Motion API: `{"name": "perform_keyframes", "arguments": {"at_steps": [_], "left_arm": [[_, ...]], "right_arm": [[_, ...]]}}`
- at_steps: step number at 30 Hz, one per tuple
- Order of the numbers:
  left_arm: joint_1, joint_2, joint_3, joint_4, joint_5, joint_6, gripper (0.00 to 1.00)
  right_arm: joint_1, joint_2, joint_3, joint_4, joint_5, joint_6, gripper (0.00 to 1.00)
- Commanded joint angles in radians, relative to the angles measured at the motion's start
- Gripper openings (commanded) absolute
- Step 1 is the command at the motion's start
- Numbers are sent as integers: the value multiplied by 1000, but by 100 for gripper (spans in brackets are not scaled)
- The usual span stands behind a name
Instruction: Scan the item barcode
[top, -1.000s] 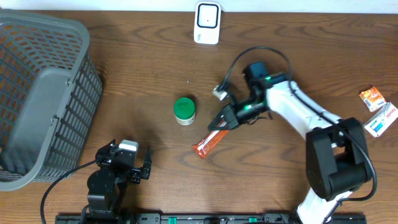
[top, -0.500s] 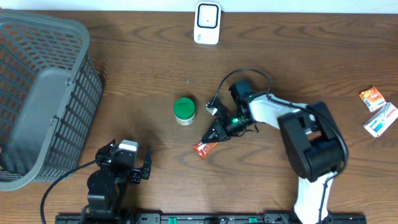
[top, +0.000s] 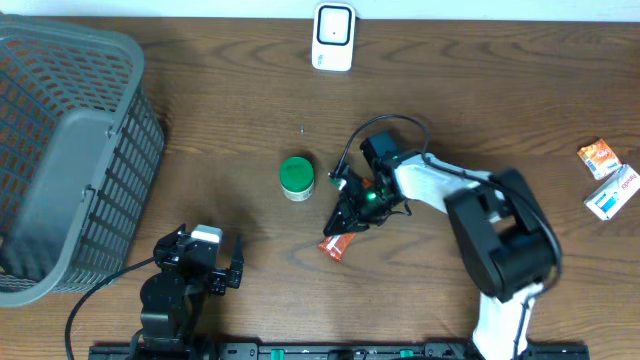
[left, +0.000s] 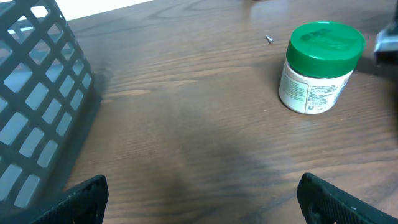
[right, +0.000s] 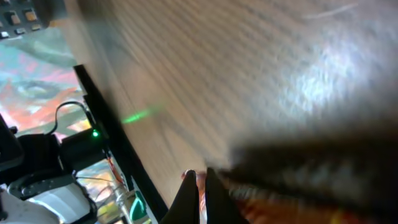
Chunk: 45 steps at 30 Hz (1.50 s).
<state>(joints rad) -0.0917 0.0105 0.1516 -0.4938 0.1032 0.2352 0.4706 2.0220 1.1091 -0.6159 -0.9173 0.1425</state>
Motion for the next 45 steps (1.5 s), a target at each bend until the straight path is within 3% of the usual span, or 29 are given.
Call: {"name": "perform_keyframes", "arguments": {"at_steps": [1, 10, 25, 33, 38, 45], "left_arm": [[3, -6, -11, -14, 9, -9, 98], [3, -6, -11, -14, 10, -9, 98], [3, -6, -11, -14, 9, -9, 98], [3, -6, -11, -14, 9, -9, 98], [3, -6, -11, -14, 9, -9, 98], [3, -6, -11, -14, 9, -9, 98]], "right_arm": [[10, -141, -1, -27, 37, 10, 1], [13, -108, -37, -73, 37, -24, 1], [10, 219, -77, 112, 131, 55, 1], [10, 219, -77, 119, 198, 112, 1], [10, 224, -77, 104, 265, 253, 1], [11, 165, -69, 67, 201, 148, 1]]}}
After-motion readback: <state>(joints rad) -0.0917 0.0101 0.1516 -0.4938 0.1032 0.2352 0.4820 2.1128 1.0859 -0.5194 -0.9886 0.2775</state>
